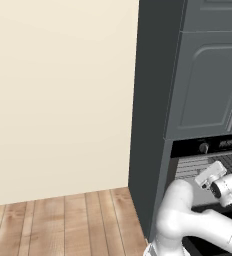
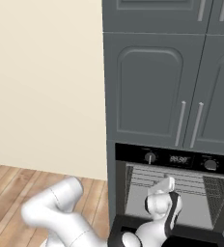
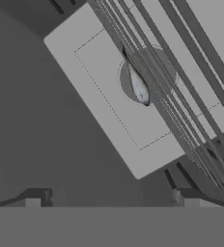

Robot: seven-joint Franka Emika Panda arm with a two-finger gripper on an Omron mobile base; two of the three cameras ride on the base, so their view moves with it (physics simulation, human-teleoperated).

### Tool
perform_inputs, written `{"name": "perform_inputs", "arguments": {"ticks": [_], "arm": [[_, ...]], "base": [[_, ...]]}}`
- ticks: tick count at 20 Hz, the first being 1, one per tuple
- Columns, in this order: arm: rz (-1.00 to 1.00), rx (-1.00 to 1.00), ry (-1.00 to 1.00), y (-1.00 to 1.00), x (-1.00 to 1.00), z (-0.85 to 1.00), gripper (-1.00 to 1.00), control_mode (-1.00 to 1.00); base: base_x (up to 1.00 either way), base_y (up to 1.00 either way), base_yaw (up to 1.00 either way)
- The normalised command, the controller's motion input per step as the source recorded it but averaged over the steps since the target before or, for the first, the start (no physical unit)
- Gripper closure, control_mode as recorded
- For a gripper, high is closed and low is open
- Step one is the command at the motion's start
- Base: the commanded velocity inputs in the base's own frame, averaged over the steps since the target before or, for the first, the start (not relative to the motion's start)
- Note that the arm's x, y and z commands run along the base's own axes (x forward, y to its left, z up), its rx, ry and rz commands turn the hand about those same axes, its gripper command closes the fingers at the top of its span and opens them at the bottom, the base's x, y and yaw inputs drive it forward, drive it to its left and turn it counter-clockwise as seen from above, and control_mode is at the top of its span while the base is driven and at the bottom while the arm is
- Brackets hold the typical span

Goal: Take the fish from the oven and place it on the plate on the counter.

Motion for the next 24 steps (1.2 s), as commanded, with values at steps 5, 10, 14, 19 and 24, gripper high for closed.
{"name": "perform_inputs", "arguments": {"ticks": [5, 10, 14, 19, 24], "arm": [[0.00, 0.00, 0.00, -0.42, -0.59, -0.75, -1.00, -1.00], [0.00, 0.00, -0.05, -0.28, -0.23, -0.96, -1.00, -1.00], [0.00, 0.00, -0.11, -0.09, 0.19, -0.89, -1.00, -1.00], [0.00, 0.00, -0.12, -0.05, 0.48, -0.95, -1.00, -1.00], [0.00, 0.00, -0.14, -0.09, 0.38, -1.00, -1.00, -1.00]], "base": [[0.00, 0.00, 0.00], [0.00, 0.00, 0.00], [0.00, 0.00, 0.00], [0.00, 0.00, 0.00], [0.00, 0.00, 0.00]]}}
